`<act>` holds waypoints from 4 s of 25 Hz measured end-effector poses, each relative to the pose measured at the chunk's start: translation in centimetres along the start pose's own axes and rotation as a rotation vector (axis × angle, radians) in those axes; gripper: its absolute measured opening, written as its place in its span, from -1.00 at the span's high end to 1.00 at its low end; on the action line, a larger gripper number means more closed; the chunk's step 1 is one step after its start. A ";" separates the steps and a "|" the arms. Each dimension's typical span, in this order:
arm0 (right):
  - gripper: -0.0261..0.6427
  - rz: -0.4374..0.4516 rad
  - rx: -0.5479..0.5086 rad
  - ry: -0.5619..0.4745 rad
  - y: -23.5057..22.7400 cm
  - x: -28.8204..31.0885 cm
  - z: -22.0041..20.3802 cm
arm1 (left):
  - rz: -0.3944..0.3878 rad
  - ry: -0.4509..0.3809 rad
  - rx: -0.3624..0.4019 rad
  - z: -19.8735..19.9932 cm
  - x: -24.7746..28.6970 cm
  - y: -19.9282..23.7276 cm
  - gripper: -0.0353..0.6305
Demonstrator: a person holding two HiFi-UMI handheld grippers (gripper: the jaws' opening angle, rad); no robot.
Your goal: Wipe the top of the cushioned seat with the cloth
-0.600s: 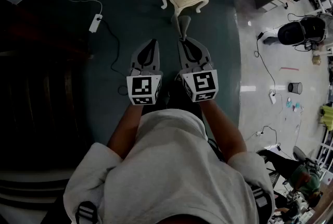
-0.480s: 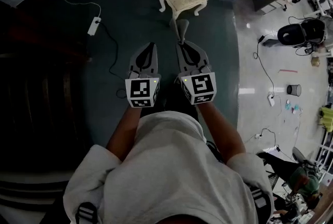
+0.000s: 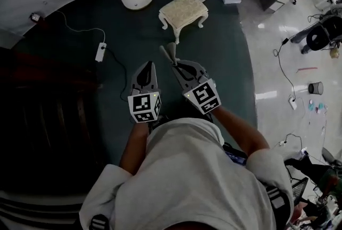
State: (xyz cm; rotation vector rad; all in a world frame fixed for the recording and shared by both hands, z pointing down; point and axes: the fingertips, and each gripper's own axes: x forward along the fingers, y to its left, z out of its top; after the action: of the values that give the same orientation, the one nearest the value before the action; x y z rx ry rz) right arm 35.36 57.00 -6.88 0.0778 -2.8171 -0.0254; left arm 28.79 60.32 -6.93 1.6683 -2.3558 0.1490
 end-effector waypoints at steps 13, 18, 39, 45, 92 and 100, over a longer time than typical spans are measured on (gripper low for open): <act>0.84 -0.055 0.168 0.012 -13.6 -4.1 -5.0 | -0.072 0.162 0.033 -1.2 10.6 -9.9 0.85; 0.84 -0.092 0.244 0.022 -17.4 -4.4 -6.7 | -0.116 0.202 0.057 -0.9 14.5 -12.0 0.85; 0.84 -0.348 0.504 0.247 -35.8 9.9 -16.3 | -0.377 0.392 0.089 -3.7 40.3 -6.8 0.85; 0.84 -0.401 0.655 0.342 -40.2 19.0 -23.0 | -0.511 0.481 0.148 -7.3 51.0 -3.9 0.85; 0.84 -0.726 1.576 0.303 -43.6 41.2 -55.7 | -0.491 0.724 0.159 -34.1 67.9 6.4 0.85; 0.84 -0.718 1.554 0.281 -44.4 41.4 -56.3 | -0.494 0.744 0.163 -34.8 67.3 6.4 0.85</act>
State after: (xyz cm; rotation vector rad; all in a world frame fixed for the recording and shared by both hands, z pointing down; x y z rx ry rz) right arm 16.30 9.85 58.45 1.2275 -1.7168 1.7306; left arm 6.74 8.84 44.52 1.7938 -1.3877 0.7323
